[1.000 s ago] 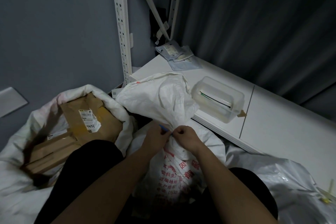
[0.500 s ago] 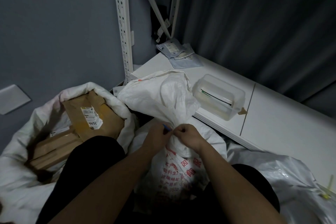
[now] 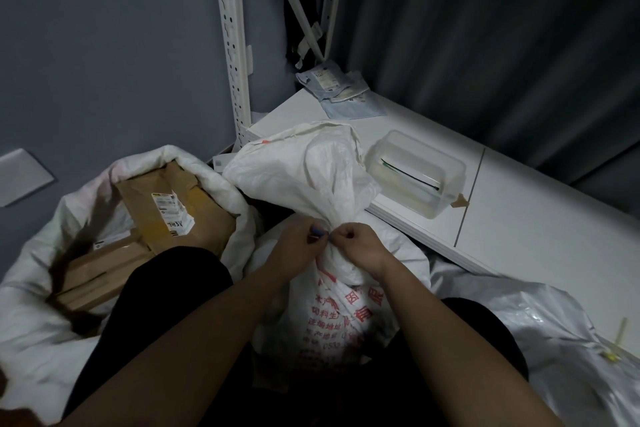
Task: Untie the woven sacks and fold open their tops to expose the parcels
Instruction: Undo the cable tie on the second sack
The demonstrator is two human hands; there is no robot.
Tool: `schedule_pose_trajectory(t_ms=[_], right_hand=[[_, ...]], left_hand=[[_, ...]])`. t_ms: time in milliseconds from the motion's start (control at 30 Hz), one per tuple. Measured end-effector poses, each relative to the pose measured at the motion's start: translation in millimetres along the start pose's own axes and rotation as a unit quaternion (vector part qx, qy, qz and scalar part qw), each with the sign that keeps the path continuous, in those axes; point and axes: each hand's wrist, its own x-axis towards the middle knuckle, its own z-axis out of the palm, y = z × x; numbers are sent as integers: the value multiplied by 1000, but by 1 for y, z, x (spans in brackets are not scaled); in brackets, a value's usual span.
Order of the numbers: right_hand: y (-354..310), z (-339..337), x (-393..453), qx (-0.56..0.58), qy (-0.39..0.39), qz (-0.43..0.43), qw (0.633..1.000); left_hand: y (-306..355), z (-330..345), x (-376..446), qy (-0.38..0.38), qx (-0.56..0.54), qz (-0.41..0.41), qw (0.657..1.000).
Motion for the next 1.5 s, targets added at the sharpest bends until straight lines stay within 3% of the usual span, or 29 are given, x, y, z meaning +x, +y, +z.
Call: schedule_pose_trajectory(t_ms=[133, 400, 1033, 1367, 1500], right_hand=[[0, 0, -1, -4, 5, -8, 1000], [-7, 1, -6, -126, 37, -56, 990], [-6, 3, -8, -80, 24, -60, 995], [-5, 4, -7, -74, 40, -52, 995], [-6, 5, -10, -52, 29, -59, 997]], left_hand=[[3, -2, -2, 8, 8, 14, 1000], [-4, 2, -5, 3, -16, 17, 1000], [-6, 2, -4, -14, -12, 29, 999], [-4, -1, -4, -30, -46, -10, 998], [2, -1, -6, -25, -8, 21, 999]])
